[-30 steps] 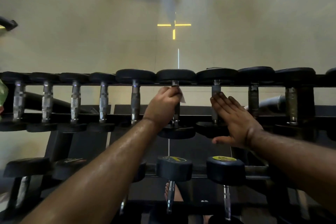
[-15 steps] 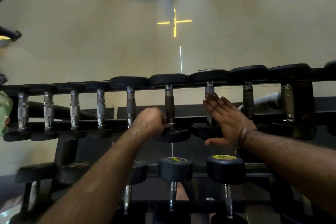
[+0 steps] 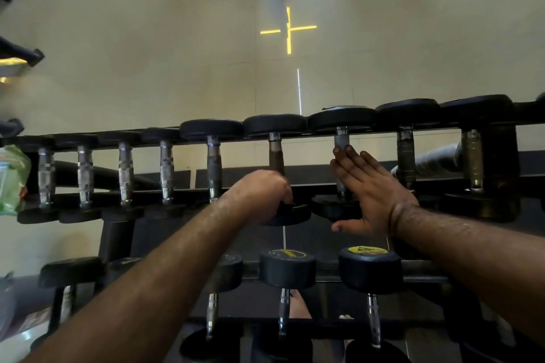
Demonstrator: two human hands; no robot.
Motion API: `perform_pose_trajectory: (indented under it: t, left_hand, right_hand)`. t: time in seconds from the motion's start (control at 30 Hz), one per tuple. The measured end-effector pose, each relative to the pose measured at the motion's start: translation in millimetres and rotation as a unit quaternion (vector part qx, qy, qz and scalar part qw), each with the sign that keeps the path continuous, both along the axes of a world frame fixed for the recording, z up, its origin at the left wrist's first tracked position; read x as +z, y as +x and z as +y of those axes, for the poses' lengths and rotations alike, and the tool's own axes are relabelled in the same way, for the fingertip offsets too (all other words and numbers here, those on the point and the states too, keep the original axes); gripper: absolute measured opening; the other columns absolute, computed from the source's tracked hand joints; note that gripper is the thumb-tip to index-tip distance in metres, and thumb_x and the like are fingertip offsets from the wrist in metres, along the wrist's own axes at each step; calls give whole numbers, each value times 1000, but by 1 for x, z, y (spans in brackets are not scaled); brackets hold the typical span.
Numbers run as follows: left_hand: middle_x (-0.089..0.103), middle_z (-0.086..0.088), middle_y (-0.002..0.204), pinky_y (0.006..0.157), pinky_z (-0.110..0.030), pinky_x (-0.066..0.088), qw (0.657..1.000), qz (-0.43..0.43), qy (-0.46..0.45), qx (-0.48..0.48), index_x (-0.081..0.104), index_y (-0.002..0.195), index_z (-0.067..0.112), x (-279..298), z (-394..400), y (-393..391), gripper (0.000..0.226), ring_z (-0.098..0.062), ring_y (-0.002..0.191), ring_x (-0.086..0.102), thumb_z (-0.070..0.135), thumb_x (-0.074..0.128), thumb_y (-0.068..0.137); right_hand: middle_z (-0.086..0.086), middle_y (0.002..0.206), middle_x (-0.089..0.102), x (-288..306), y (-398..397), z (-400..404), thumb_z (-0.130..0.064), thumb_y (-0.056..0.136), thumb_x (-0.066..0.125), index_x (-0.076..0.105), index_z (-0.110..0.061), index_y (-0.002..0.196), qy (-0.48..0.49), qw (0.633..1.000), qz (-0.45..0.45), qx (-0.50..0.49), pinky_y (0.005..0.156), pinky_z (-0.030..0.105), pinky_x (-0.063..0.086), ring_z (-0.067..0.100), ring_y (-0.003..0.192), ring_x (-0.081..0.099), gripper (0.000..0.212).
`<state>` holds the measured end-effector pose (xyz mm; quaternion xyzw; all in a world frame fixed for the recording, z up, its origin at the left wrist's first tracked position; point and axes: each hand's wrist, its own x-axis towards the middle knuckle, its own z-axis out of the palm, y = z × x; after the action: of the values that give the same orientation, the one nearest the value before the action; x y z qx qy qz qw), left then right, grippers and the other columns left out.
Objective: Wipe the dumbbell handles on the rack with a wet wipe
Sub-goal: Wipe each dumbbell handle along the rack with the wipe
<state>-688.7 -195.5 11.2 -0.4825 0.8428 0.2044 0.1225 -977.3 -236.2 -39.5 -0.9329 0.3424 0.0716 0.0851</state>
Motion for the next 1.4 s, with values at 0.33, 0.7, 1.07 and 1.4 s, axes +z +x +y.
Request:
perform_pose_trajectory:
  t: [0.33, 0.7, 1.07, 1.4]
  left_hand:
    - [73, -3, 98, 83, -42, 60, 991, -51, -124, -9, 78, 100, 16, -1, -16, -14, 12, -25, 97, 66, 15, 71, 90]
    - [76, 8, 102, 93, -37, 59, 973, 78, 60, 207, 80, 105, 31, 16, -11, -23, 17, -12, 95, 69, 20, 72, 95]
    - [74, 10, 97, 87, -31, 58, 930, 167, 22, 327, 80, 100, 25, 35, -5, 11, 7, -8, 91, 68, 23, 78, 94]
    - [76, -18, 104, 75, -41, 62, 522, 642, 160, 537, 75, 112, 2, 55, 56, -7, 31, -29, 88, 73, -5, 61, 86]
  right_hand:
    - [14, 180, 0, 0, 2, -1, -102, 81, 20, 20, -4, 169, -7, 1000, 8, 0, 130, 55, 9, 33, 166, 1, 131]
    - [16, 179, 3, 1, 2, -1, -102, 80, 19, 23, -4, 168, -17, 1000, 12, 3, 129, 56, 11, 35, 166, 5, 132]
    - [16, 178, 5, -2, 1, -2, -102, 81, 17, 26, -4, 166, -39, 999, 1, 12, 130, 56, 10, 36, 165, 8, 130]
    - [1, 176, -22, 16, 6, 1, -106, 71, 1, -4, -19, 172, 40, 994, 88, -55, 133, 47, -8, 19, 162, -21, 133]
